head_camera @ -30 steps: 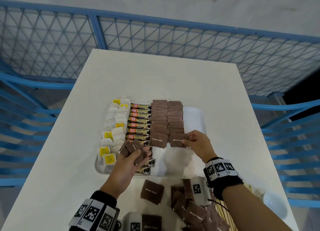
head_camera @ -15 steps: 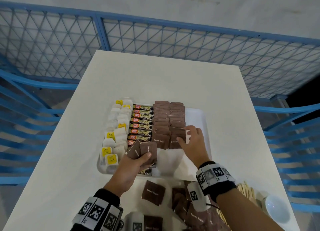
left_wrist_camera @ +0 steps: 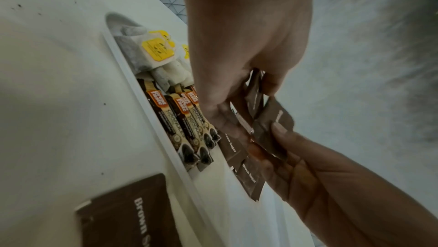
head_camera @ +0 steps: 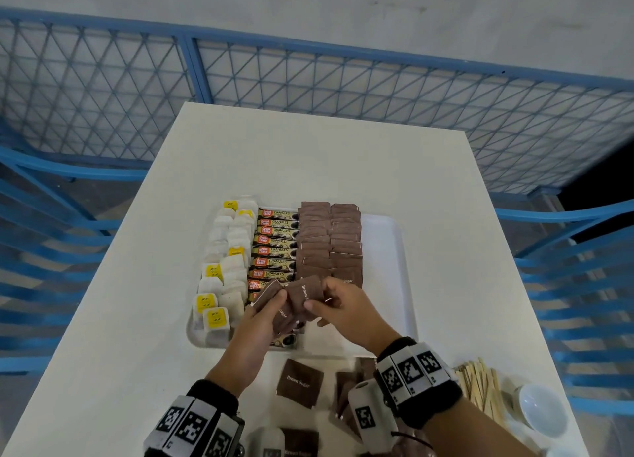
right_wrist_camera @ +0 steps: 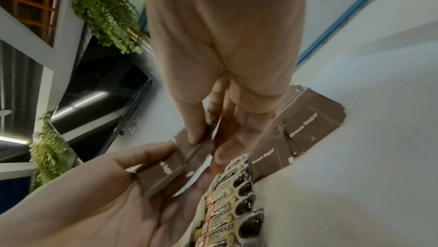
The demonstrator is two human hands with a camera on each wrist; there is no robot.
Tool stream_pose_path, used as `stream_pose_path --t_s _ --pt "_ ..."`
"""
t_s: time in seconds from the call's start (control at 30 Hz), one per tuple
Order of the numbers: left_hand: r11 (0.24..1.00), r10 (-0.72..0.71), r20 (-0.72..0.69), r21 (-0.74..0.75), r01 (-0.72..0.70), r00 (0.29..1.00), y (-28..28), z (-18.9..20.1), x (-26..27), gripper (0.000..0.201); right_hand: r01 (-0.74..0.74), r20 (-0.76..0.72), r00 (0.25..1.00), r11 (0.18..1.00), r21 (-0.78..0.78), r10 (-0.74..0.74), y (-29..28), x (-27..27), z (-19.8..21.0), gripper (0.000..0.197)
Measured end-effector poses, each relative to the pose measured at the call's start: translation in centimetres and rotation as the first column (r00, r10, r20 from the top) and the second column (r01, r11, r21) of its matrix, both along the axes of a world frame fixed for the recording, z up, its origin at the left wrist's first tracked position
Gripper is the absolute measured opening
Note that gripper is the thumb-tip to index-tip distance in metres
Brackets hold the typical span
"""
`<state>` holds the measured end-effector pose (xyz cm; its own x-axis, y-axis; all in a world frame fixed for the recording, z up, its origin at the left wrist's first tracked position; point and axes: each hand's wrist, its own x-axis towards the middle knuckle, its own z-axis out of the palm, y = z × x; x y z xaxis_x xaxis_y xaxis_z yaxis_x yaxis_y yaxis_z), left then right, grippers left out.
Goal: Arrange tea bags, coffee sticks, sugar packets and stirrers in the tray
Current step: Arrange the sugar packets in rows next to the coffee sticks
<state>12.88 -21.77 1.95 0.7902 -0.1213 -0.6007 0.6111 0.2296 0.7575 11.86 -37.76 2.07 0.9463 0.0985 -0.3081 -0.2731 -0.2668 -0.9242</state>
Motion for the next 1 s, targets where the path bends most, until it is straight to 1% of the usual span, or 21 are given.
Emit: stream_pose_path --t_s 0.03,0.07,0.1,0.13,0.2,0.27,0.3,0.37,0.4,0.47,0.5,0.6,0.7,0.77,0.83,0.93,1.0 --pt "0.999 0.029 -0.033 -0.021 -0.030 0.999 0.0 0.1 0.1 0.014 0.033 -0.022 0.999 0.999 0.037 -0.033 -0.3 0.0 0.1 0.008" --pt "0.999 0.047 -0.042 -0.010 -0.047 0.998 0.0 0.0 0.2 0.014 0.073 -0.037 0.997 0.995 0.067 -0.071 -0.6 0.1 0.2 0.010" --pt "0.999 0.042 -0.026 0.028 -0.041 0.999 0.1 0.1 0.2 0.014 0.117 -0.048 0.992 0.989 0.092 -0.113 -1.1 0.1 0.3 0.012" --pt "0.997 0.007 0.012 0.078 -0.008 1.000 0.2 0.1 0.3 0.013 0.155 -0.049 0.987 0.984 0.082 -0.152 -1.7 0.1 0.3 0.012" --pt "0.985 -0.085 0.103 0.162 0.067 0.991 0.5 0.4 0.4 0.011 0.214 -0.037 0.976 0.977 0.002 -0.214 -3.1 0.2 0.2 0.009" --pt "0.961 -0.151 0.172 0.255 0.104 0.973 0.9 0.5 0.6 0.012 0.236 -0.011 0.971 0.966 -0.105 -0.239 -4.5 0.3 0.0 0.009" --pt "0.941 -0.187 0.198 0.318 0.117 0.962 1.0 0.5 0.8 0.013 0.223 0.004 0.974 0.958 -0.178 -0.226 -5.1 0.3 -0.2 0.008" --pt "0.873 -0.294 0.245 0.462 0.156 0.924 0.9 0.3 1.2 0.014 0.164 0.019 0.986 0.929 -0.331 -0.168 -6.2 0.5 -0.6 0.005" --pt "0.831 -0.359 0.261 0.525 0.180 0.896 0.7 0.3 1.5 0.015 0.130 0.014 0.991 0.911 -0.391 -0.135 -6.7 0.6 -0.9 0.010" --pt "0.734 -0.492 0.270 0.641 0.227 0.828 0.1 0.4 1.9 0.018 0.058 -0.016 0.997 0.883 -0.465 -0.074 -7.3 0.8 -1.2 0.017" --pt "0.694 -0.540 0.264 0.677 0.246 0.799 -0.3 0.4 2.1 0.019 0.031 -0.026 0.998 0.880 -0.474 -0.049 -7.4 0.9 -1.3 0.017" --pt "0.643 -0.625 0.259 0.706 0.297 0.737 -1.1 -0.2 3.2 0.020 0.006 -0.036 0.999 0.885 -0.465 -0.026 -7.2 1.1 -1.5 0.011" --pt "0.600 -0.680 0.245 0.728 0.333 0.691 -1.9 -0.5 4.3 0.015 0.024 -0.022 0.999 0.871 -0.491 -0.040 -7.0 1.6 -1.7 0.012" --pt "0.558 -0.709 0.235 0.764 0.325 0.665 -2.1 -0.6 4.9 0.012 0.029 -0.006 0.999 0.859 -0.510 -0.038 -6.8 1.9 -1.8 0.013" --pt "0.518 -0.740 0.228 0.793 0.321 0.633 -2.3 -0.8 5.4 0.013 0.021 0.016 1.000 0.849 -0.529 -0.015 -6.6 2.1 -2.1 0.014" --pt "0.493 -0.768 0.235 0.811 0.315 0.596 -2.7 -1.4 6.1 0.012 0.004 0.043 0.999 0.835 -0.550 0.023 -6.3 2.1 -2.6 0.017" --pt "0.462 -0.785 0.227 0.834 0.301 0.577 -2.9 -1.7 6.3 0.009 0.001 0.051 0.998 0.840 -0.542 0.031 -6.1 1.9 -2.8 0.023"
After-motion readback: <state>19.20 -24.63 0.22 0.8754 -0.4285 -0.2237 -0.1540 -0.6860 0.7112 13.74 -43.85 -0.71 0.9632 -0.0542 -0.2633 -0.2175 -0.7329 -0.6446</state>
